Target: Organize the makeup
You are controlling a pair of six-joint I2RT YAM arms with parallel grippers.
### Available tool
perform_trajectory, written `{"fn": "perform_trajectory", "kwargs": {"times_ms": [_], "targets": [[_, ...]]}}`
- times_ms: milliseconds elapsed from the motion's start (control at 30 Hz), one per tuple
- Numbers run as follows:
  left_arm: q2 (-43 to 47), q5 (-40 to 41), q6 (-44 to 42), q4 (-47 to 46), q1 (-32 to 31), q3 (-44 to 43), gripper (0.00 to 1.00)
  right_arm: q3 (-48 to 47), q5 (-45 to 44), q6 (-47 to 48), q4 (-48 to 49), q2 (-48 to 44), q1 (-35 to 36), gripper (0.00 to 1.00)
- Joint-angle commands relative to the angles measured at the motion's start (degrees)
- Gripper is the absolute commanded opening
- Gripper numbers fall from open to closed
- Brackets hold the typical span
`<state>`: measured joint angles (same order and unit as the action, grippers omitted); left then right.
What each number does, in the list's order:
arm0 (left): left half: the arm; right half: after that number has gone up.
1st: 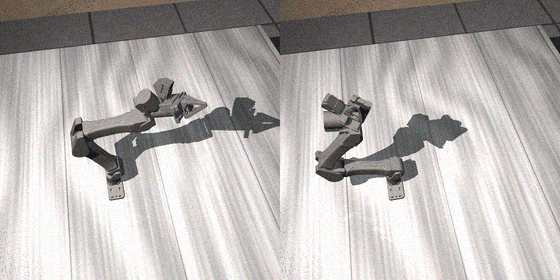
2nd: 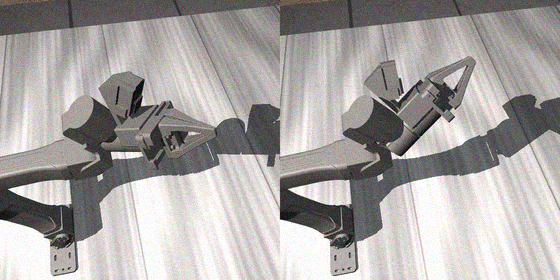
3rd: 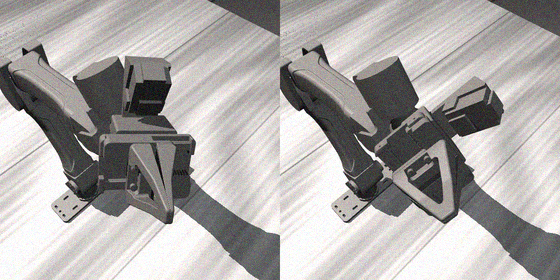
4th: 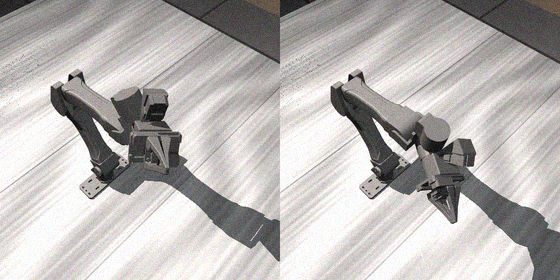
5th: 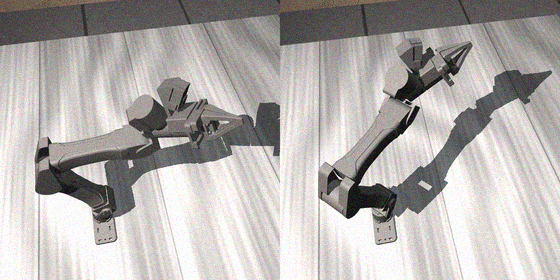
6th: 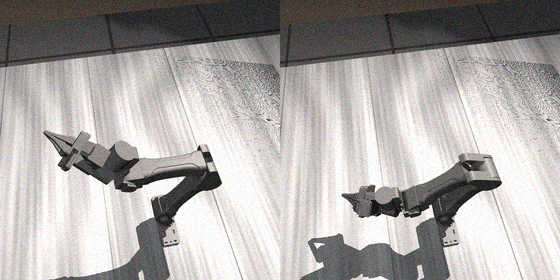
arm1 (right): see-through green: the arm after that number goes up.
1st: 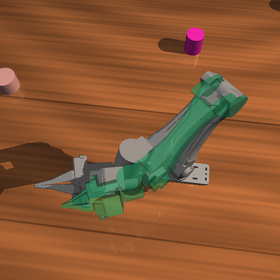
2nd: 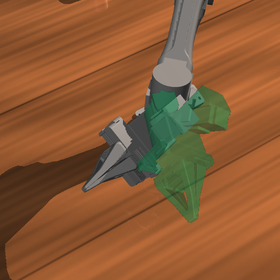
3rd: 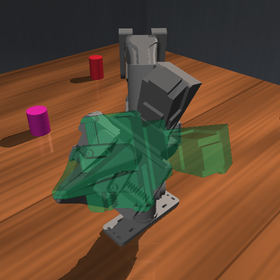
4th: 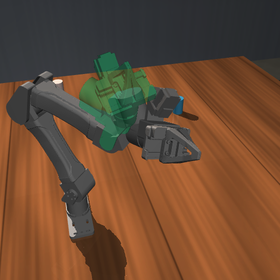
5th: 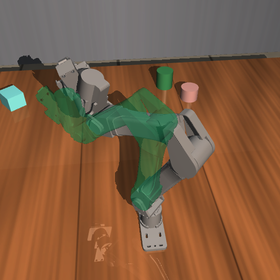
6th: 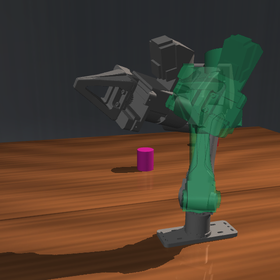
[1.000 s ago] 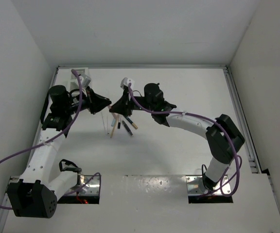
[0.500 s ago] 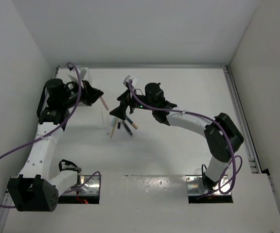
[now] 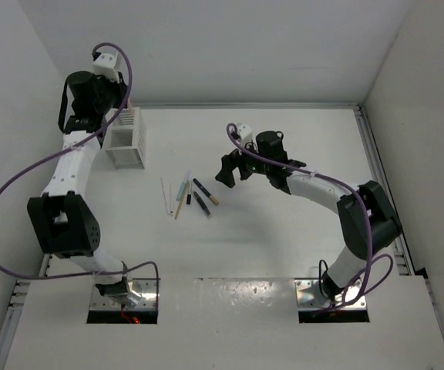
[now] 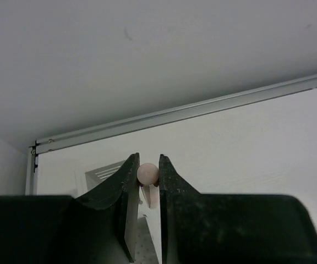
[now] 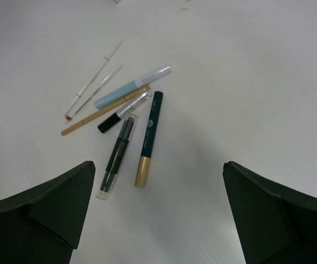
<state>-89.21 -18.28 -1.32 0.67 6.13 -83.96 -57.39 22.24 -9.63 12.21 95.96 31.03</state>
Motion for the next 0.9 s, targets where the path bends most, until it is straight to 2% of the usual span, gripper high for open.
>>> {"fn": "perform_trajectory", "kwargs": {"times_ms": [0, 233, 467, 667, 733, 800, 833, 867], "targets": [[-5.96, 3.43, -3.25, -3.83, 0.64, -5.15, 0.00, -1.49, -0.36, 1.98, -2.18, 0.27, -2.11, 1.00], [-13.61, 6.33, -4.04, -9.36, 3.44, -5.69, 0.00, -5.45, 1.40, 1.98, -7.11, 6.42, -2.46, 1.00], [-19.68, 5.80, -5.36, -11.04, 3.45, -6.74, 0.00, -10.28, 2.37, 2.33, -9.66, 11.87, -0.62, 0.76], [-22.23, 3.96, -7.29, -10.43, 4.85, -6.74, 0.01, -17.57, -0.97, 2.60, -13.68, 18.37, 2.72, 0.57], [-23.29, 3.34, -7.29, -8.32, 5.47, -7.44, 0.05, -18.72, -4.04, 2.51, -15.19, 19.08, 3.51, 0.52], [-23.91, 1.59, -6.76, -5.87, 6.00, -8.15, 0.17, -19.34, -5.54, 2.51, -16.68, 20.05, 4.48, 0.51], [-23.91, 1.58, -6.24, -5.85, 6.00, -8.15, 0.33, -19.26, -6.50, 2.60, -16.69, 20.23, 4.83, 0.51], [-23.21, 1.06, -6.24, -5.33, 6.00, -8.15, 0.41, -19.26, -6.85, 3.12, -17.47, 20.40, 5.09, 0.51]]}}
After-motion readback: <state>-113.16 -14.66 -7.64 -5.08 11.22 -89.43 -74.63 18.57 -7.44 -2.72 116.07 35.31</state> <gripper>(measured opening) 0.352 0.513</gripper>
